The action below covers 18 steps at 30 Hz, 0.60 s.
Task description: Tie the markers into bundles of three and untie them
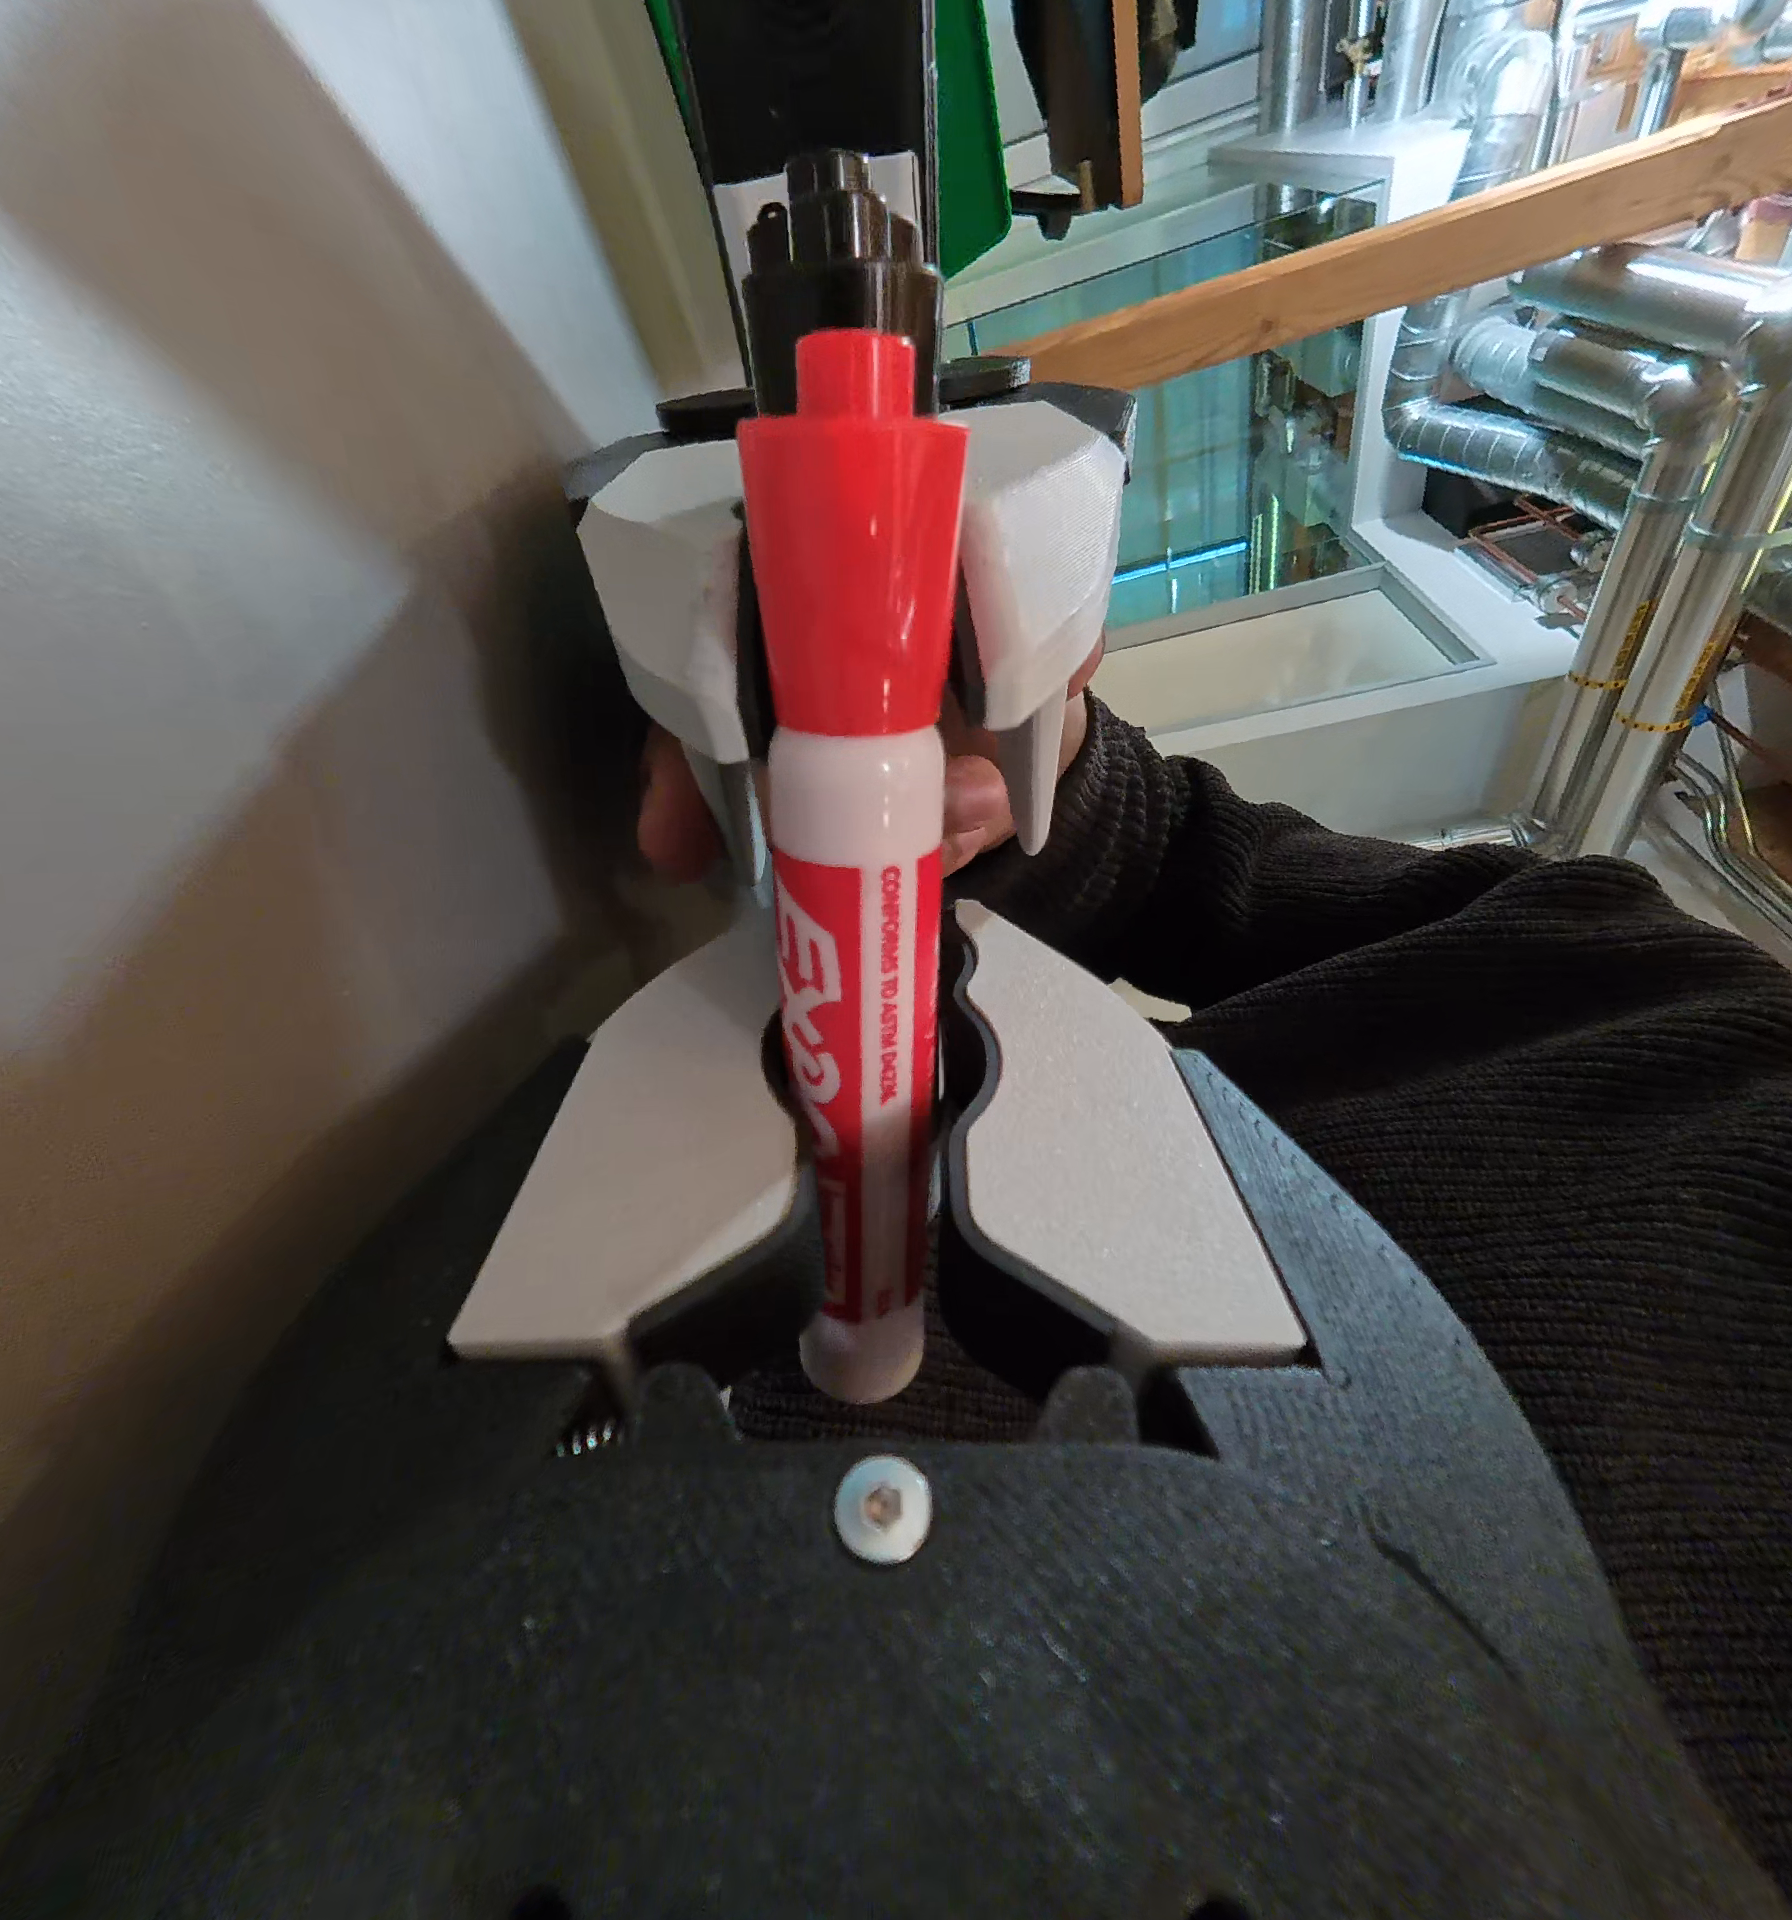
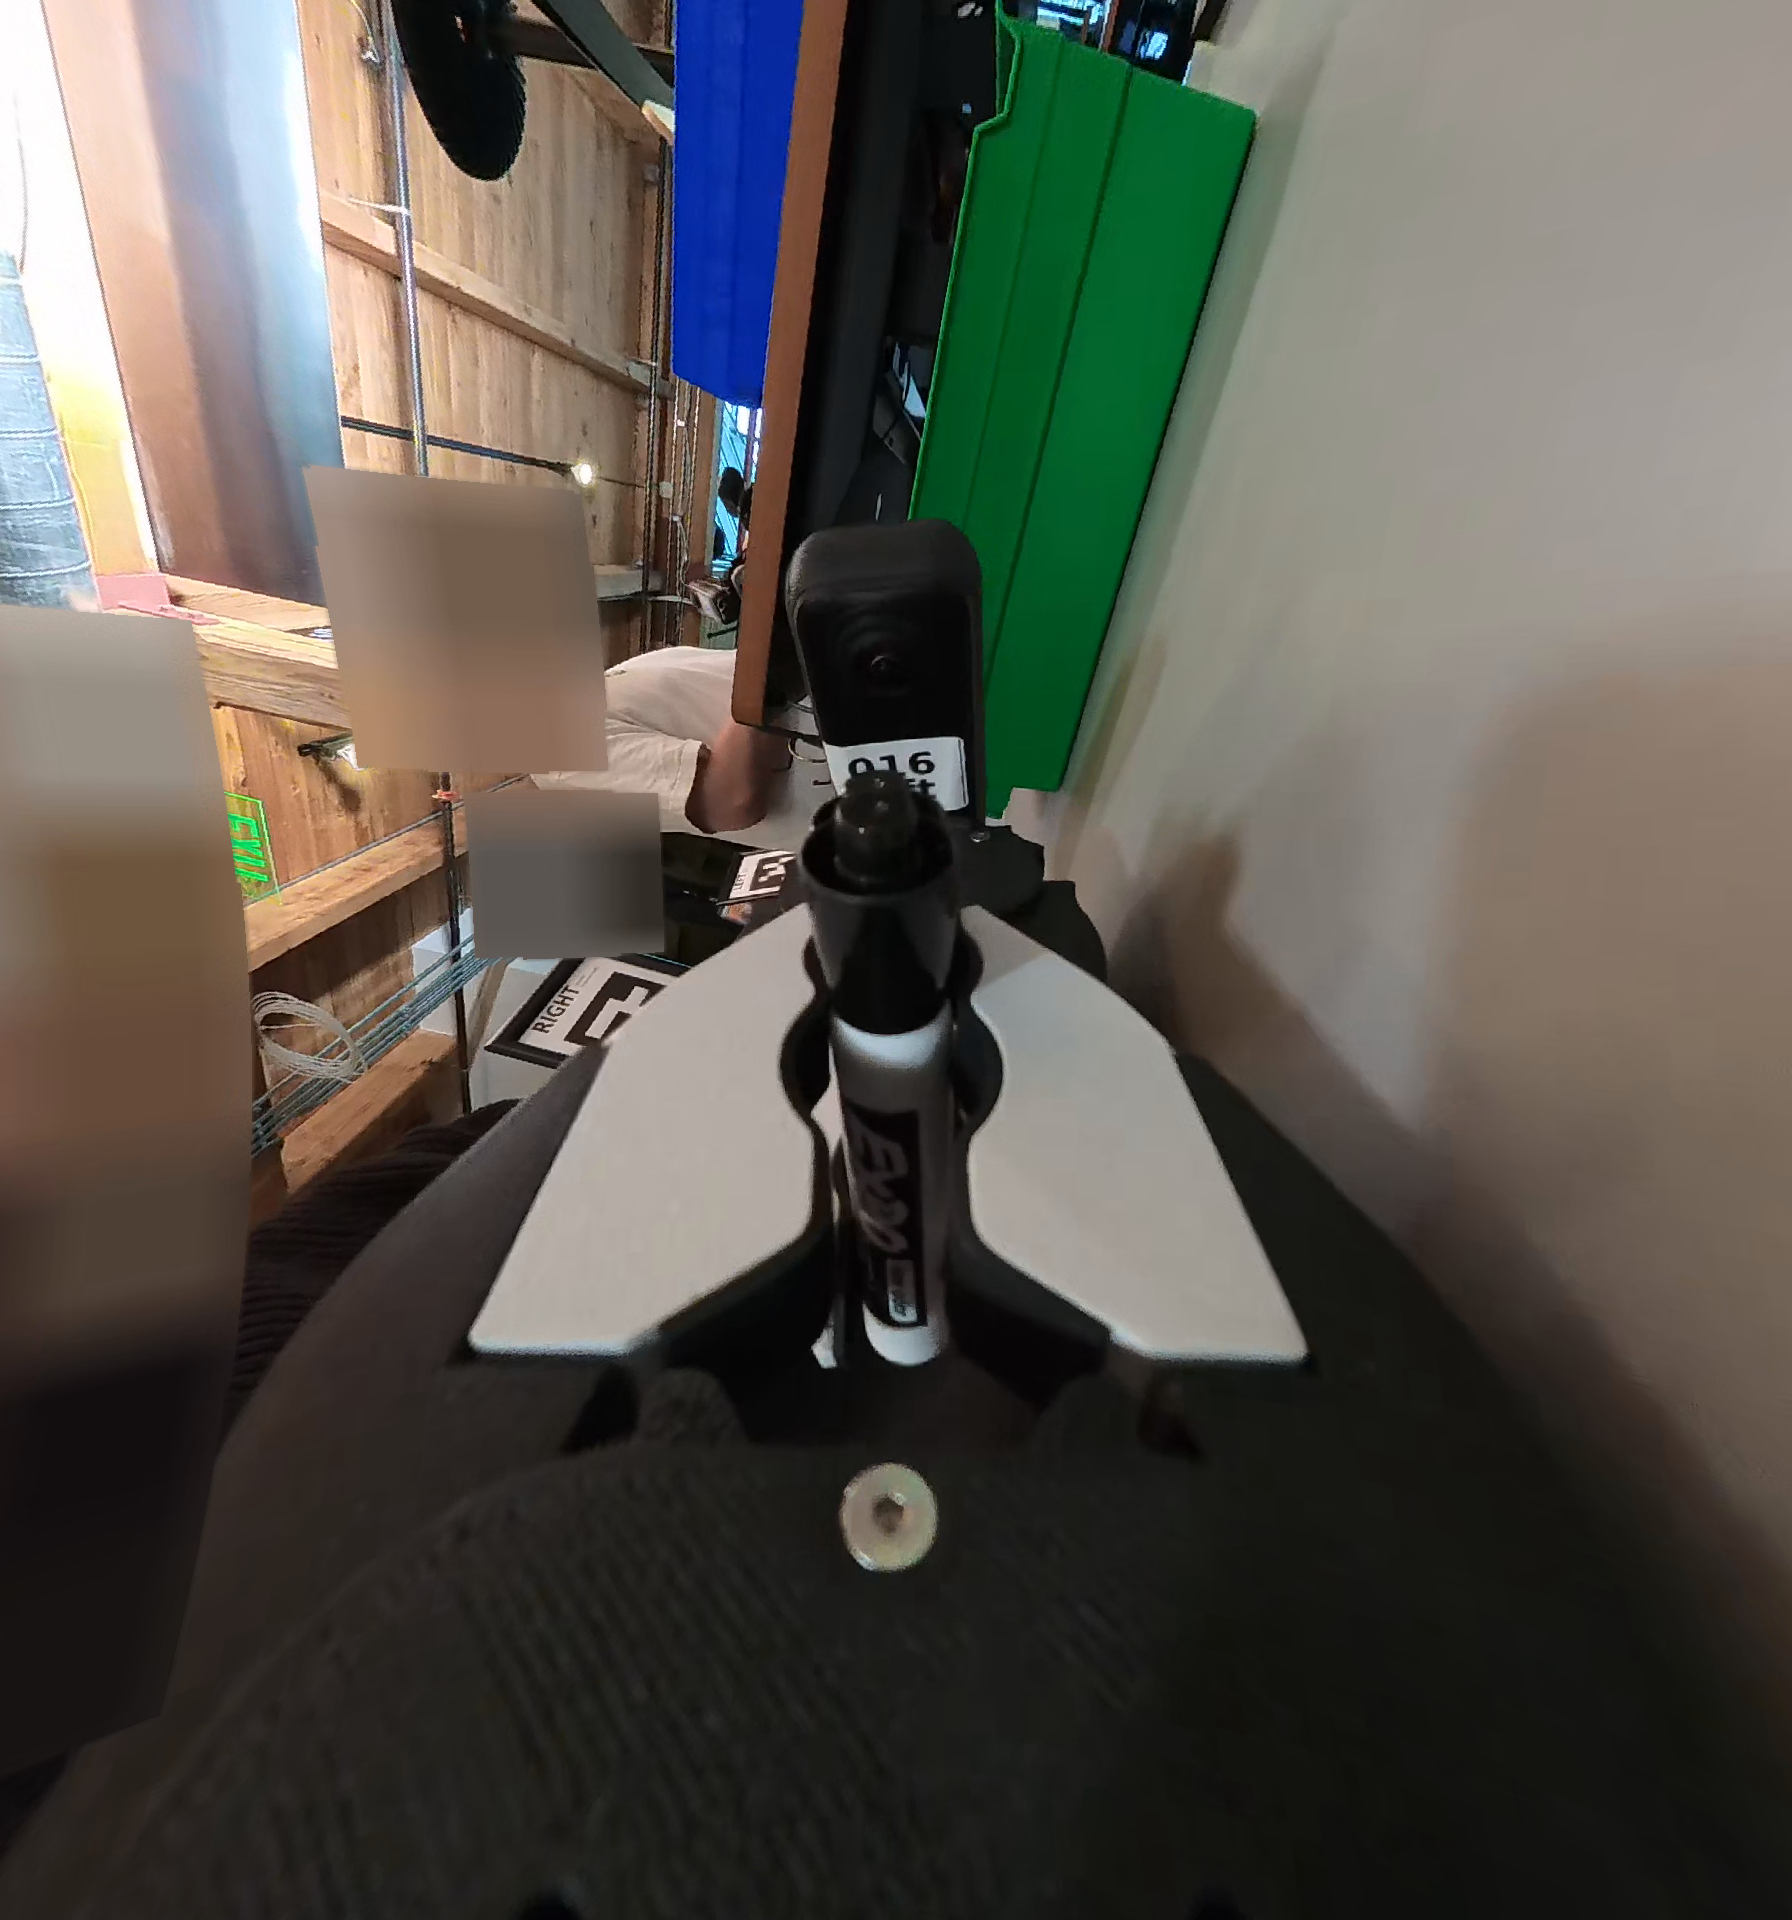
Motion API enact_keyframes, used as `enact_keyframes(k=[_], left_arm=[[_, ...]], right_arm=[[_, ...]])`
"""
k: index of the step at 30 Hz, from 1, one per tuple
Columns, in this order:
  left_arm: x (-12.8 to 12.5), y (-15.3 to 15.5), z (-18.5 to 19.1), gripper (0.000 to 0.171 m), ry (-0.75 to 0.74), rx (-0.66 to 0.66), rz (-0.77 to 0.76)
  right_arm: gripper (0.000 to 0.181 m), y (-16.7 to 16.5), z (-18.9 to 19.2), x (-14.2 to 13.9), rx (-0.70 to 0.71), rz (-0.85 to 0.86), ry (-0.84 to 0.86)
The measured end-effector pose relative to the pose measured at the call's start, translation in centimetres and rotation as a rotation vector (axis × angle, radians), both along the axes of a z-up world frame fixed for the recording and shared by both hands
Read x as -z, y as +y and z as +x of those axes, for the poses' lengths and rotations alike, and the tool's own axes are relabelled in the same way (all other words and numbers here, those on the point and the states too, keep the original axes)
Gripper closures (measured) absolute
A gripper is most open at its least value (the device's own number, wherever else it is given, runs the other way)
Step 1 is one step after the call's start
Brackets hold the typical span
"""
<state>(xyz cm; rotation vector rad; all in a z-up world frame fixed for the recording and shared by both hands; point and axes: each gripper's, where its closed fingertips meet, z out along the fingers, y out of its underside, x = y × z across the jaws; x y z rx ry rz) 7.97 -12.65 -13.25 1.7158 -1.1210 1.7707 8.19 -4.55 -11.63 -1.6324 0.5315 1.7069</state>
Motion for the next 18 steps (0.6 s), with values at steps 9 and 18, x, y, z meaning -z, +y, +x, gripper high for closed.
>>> enact_keyframes(k=[9,18], left_arm=[[0.1,0.07,0.0,0.151,0.007,0.0,-0.007],[0.08,0.1,0.0,0.152,0.006,0.0,-0.007]], right_arm=[[0.162,-0.1,-0.08,0.24,-0.015,-0.013,-0.007],[0.157,-0.07,-0.12,0.3,-0.018,-0.026,0.011]])
